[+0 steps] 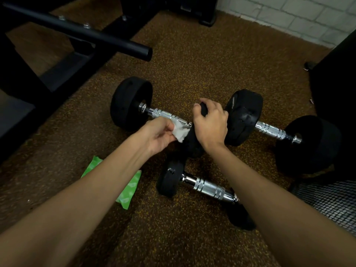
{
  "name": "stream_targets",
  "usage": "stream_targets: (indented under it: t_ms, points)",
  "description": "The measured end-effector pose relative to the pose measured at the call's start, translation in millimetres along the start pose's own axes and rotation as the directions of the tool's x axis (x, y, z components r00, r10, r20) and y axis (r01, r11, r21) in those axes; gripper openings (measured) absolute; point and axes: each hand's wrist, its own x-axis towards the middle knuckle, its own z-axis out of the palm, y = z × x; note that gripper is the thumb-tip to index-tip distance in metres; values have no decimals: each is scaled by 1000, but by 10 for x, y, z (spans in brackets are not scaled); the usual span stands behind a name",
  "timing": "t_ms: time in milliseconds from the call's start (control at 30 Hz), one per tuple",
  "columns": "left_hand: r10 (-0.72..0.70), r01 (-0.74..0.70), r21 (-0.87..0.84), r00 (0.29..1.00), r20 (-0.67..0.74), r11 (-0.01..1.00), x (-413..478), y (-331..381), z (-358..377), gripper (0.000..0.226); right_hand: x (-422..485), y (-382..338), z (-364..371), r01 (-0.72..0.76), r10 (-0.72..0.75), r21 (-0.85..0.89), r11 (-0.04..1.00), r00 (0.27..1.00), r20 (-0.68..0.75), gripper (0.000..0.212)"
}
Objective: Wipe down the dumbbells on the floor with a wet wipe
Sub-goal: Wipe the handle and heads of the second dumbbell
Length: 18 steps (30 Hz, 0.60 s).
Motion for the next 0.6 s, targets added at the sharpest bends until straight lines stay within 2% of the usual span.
stream_targets:
  t_ms: [67,100,133,167,200,233,267,300,333,367,400,467,533,600]
  points:
    - [122,-123,-10,992,-24,992,-37,13,44,26,-10,5,4,6,-6,-5,1000,1000,1,41]
    - [242,-235,120,969,-51,965,-39,3,50,26,-13,8,6,8,-8,-7,1000,1000,-1,41]
    - [419,-370,374,906,-57,850,-39,-21,18,27,-15,10,9,7,-7,-7,1000,1000,-3,41]
    - [611,-478,648,792,26,592,-39,-58,-36,30,-15,12,11,6,-6,-8,1000,1000,-5,41]
    - [723,-548,792,658,210,268,-25,-116,-108,35,-18,14,12,7,-7,-9,1000,1000,-6,41]
    - [697,-596,803,576,427,-1,2,-181,-169,41,-23,14,10,9,-9,-9,1000,1000,-7,41]
    - [575,-609,768,563,594,-197,47,-245,-228,48,-30,12,7,12,-12,-9,1000,1000,-8,41]
    - [437,-569,731,587,682,-377,102,-296,-266,56,-37,14,5,15,-15,-8,1000,1000,-10,41]
    - [331,-481,683,625,707,-550,168,-321,-286,63,-42,13,6,17,-17,-7,1000,1000,-15,41]
    - [269,-397,623,653,707,-673,217,-307,-280,66,-40,13,7,18,-18,-7,1000,1000,-19,41]
    - [235,-349,568,659,714,-745,261,-268,-267,67,-39,10,8,15,-15,-8,1000,1000,-20,41]
    - [202,-332,516,654,729,-790,351,-148,-206,58,-40,3,12,9,-9,-5,1000,1000,-19,42]
    - [189,-363,541,672,716,-759,455,-33,-87,39,-36,4,8,8,-8,-1,1000,1000,-14,42]
    - [206,-362,623,729,653,-693,548,58,48,28,-28,4,0,5,-5,4,1000,1000,-5,41]
